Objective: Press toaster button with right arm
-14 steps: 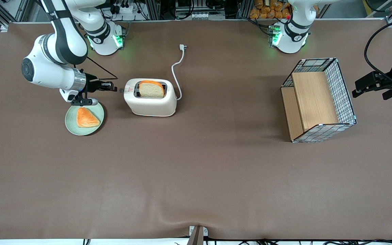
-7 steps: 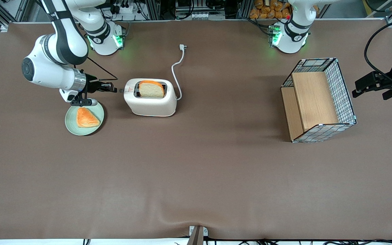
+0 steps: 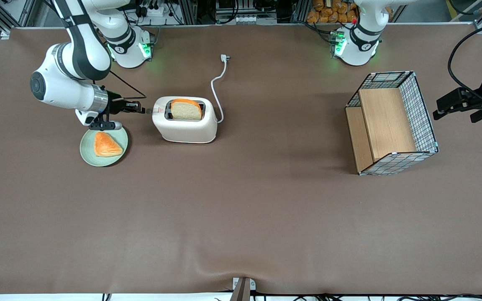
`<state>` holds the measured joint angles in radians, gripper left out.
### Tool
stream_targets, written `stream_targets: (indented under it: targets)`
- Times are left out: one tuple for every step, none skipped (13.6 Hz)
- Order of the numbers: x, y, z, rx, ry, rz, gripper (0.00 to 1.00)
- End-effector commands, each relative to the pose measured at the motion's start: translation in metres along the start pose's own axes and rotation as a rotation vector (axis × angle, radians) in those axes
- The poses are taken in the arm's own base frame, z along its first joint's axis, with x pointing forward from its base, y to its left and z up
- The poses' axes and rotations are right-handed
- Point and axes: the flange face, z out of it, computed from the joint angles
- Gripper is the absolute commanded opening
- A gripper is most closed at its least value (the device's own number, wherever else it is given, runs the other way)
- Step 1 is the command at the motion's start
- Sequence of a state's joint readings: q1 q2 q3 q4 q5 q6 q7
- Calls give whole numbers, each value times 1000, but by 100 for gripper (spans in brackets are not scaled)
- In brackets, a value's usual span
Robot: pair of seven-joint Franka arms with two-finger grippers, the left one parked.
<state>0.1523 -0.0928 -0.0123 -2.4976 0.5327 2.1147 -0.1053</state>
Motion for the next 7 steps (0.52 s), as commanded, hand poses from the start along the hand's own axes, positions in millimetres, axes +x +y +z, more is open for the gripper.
stream_targets:
  targets:
    - [2,-1,10,15,19,-20,0]
    - [2,-2,11,14,17,-21,0]
    - [2,-1,12,17,17,-16,0]
    - [3,0,13,17,15,-13,0]
    - [4,1,14,16,16,-12,0]
    - [4,0,15,14,18,-14,0]
    - [4,0,16,13,17,-14,0]
